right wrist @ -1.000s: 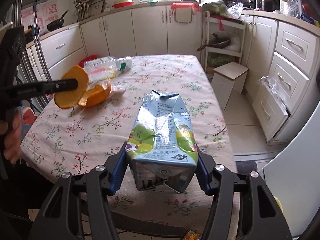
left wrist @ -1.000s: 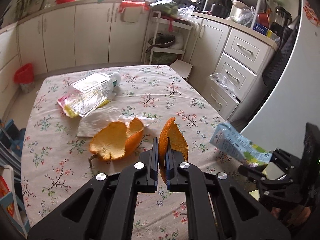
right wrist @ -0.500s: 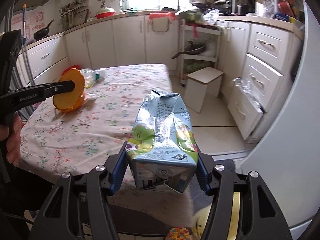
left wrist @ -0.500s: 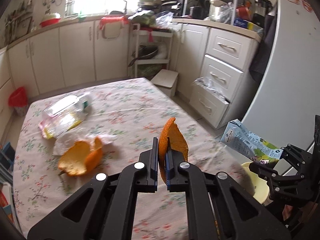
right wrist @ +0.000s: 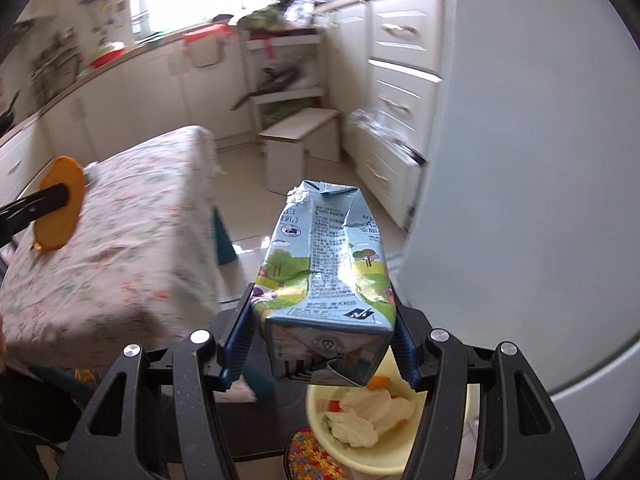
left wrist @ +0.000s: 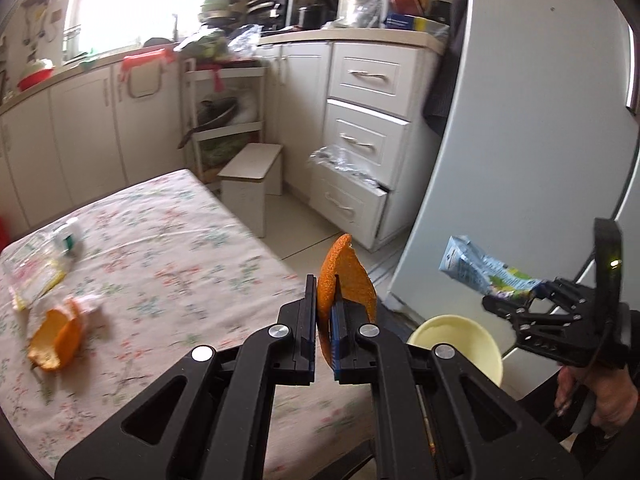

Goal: Collect trash
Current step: 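Carry the peel in the left gripper and carton in the right gripper to the yellow bin, then open the right gripper over the bin while the left gripper drops the peel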

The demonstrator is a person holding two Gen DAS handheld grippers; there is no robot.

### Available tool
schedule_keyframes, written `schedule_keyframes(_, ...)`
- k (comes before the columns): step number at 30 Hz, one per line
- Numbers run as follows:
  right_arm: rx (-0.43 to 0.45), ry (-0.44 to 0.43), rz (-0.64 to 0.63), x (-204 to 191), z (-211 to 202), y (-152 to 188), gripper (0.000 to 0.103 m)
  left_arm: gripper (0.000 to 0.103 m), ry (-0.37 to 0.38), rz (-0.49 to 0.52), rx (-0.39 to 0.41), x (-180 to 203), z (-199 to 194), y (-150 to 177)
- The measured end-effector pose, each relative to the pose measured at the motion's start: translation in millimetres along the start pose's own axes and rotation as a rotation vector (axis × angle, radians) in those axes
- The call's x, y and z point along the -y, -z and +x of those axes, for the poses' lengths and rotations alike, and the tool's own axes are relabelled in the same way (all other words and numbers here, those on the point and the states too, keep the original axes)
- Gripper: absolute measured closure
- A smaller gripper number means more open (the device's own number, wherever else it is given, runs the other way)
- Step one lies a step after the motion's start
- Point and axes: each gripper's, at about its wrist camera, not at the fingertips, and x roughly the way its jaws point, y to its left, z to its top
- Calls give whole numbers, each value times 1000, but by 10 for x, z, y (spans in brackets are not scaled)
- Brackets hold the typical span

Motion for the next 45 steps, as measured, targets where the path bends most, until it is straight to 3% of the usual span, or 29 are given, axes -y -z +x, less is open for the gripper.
schedule_keyframes(3,-62,47,45,198,119,96,45,98,32,10,-5,209,108,-41)
schedule_keyframes(7,-228,92,109,457,448,294,44,98,88,12,-20,488,293,-80)
schedule_keyframes(11,-292,117,173,646,533,366,44,98,150,30,-55,805,505,-48)
schedule_keyframes(15,-219,107,231,757,285,275,41,98,190,23,-99,1007,694,19)
schedule_keyframes(21,39,38,224,677,-556,186,29,98,230,36,-180,1199,925,158)
schedule_keyframes(26,130,-11,150,500,-964,403,22,94,360,98,-328,1520,1238,244)
schedule_keyframes(30,123,-35,165,505,-947,398,22,70,331,116,-339,1660,1318,230)
schedule_keyframes(35,141,-60,186,534,-989,399,21,53,252,96,-280,1519,1097,154)
schedule_keyframes(37,151,-67,166,469,-997,388,21,51,205,85,-251,1382,952,107)
schedule_keyframes(45,157,-101,67,89,-925,334,21,27,-17,21,-146,622,181,91)
